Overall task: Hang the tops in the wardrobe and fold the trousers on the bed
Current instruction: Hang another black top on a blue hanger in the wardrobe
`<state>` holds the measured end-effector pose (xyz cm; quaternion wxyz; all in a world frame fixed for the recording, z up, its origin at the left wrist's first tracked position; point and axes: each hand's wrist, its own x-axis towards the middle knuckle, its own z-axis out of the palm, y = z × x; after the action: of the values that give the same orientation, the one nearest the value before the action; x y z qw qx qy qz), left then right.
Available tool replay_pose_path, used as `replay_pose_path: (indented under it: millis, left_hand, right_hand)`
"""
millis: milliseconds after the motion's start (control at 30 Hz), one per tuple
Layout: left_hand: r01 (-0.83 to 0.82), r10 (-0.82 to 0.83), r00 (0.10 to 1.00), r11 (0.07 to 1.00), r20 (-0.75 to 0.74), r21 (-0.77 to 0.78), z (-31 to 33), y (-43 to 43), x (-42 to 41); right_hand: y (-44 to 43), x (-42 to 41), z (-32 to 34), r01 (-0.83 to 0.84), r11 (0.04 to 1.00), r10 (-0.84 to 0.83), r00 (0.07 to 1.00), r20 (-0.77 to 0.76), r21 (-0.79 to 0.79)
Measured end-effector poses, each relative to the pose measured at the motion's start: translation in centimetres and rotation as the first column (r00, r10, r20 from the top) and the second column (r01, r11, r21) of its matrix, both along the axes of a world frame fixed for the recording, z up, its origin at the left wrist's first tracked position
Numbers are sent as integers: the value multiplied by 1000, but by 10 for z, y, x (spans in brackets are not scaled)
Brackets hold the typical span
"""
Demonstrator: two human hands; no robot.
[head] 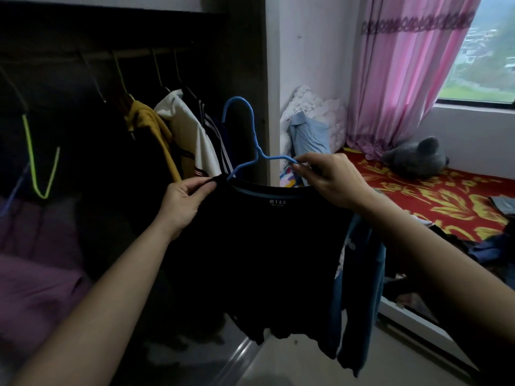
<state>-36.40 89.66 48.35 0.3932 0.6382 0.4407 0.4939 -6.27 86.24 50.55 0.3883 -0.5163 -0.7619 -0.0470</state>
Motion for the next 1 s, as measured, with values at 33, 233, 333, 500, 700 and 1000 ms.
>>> replay_pose_path:
  millis: [33, 233, 333, 500, 700, 1000]
  left_hand:
    - [4, -4, 1000, 1000, -15, -16, -1, 2, -7]
    - [45, -48, 992, 999, -120, -31, -17, 23, -62]
    - [-98, 126, 976, 982, -179, 159, -24, 41, -91]
    - [-265, 402, 819, 898, -410, 351, -14, 78, -146]
    - [-254, 430, 662, 899, -614, 357, 41, 104, -204]
    - [-333, 827, 303, 557, -473, 761, 132, 129, -259]
  right_hand:
    - [2, -6, 0, -17, 1000, 17, 1000, -13, 3]
    - [15, -62, 15, -136, 974, 108, 982, -156, -183]
    - [31, -97, 33, -339, 825, 151, 903, -402, -452]
    - [54, -162, 54, -609, 573, 123, 726, -677, -549]
    - [79, -242, 66, -879, 281, -3, 400, -917, -384]
    - [149, -338, 93, -893, 414, 101, 240, -965, -179]
